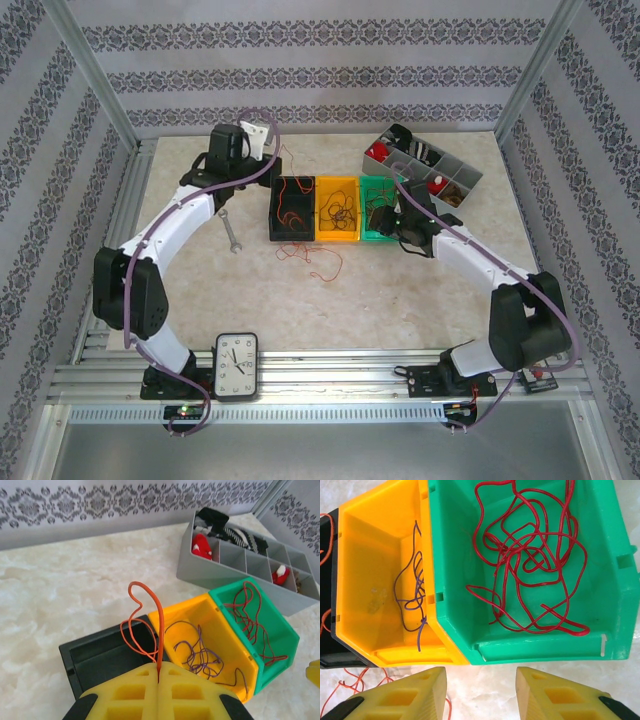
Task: Untangle the cables
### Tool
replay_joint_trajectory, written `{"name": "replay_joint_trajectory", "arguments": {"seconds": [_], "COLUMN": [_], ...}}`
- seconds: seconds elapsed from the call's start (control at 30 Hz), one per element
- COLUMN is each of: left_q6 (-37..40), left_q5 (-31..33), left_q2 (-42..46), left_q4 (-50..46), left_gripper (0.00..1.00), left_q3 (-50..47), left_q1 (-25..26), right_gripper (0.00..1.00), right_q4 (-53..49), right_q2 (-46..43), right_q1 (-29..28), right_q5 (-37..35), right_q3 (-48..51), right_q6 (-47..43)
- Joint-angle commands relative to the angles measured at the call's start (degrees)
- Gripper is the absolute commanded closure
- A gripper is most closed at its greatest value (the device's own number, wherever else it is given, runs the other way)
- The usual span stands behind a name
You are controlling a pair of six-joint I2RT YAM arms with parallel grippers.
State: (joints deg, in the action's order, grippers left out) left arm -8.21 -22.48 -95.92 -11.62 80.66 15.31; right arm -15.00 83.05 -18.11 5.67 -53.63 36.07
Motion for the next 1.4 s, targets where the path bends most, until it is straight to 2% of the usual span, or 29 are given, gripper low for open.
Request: {"name": "replay_joint_trajectory", "arguments": {"seconds": [0.0,0.23,0.4,0.8,0.93,1.07,1.13,1.3,1.37], "left_q6": [-0.26,-1.61,-2.31,-7.03,-7.95,-8.06,-8.09,-9.42,-10.01], "left_q5": [-1.75,0.81,2.86,13.99,17.35,19.14,18.90,18.41,18.52], "left_q2": [-3.03,-7.81,-12.98,-22.40,-22.86,-23.35,-23.05,-20.50,-18.51], "left_q4": [-2.30,-6.55,-7.54,-3.58,-0.42,0.18,0.66,2.70,3.88], "left_gripper": [1.00,1.00,1.00,1.00,0.99,0.95,0.89,0.57,0.51], "left_q3": [-0.85,-1.47,1.65,13.17,12.79,12.01,10.95,8.69,8.20], "left_q1": [0.29,1.36,3.32,4.05,4.07,4.33,4.59,4.99,5.01], "right_gripper": [0.58,0.57,0.58,0.57,0.57,0.57,0.57,0.57,0.57], "right_q4": [-0.74,-0.90,-1.24,-1.52,-1.49,-1.29,-1.47,-1.28,-1.33], "right_q2": [1.21,1.19,1.69,1.63,1.38,1.41,1.83,2.75,3.08], "right_q1": [0.31,-0.34,-1.31,-3.56,-3.65,-3.75,-4.04,-5.81,-7.04], "right_q5": [1.55,2.10,2.06,0.84,0.74,1.05,1.18,2.31,3.57], "right_q3": [-1.87,-2.33,-2.34,-2.12,-1.50,-1.31,-1.68,-2.72,-3.34], "right_q6": [-0.43,-1.34,-1.70,-1.62,-1.36,-1.42,-1.86,-3.86,-6.00]}}
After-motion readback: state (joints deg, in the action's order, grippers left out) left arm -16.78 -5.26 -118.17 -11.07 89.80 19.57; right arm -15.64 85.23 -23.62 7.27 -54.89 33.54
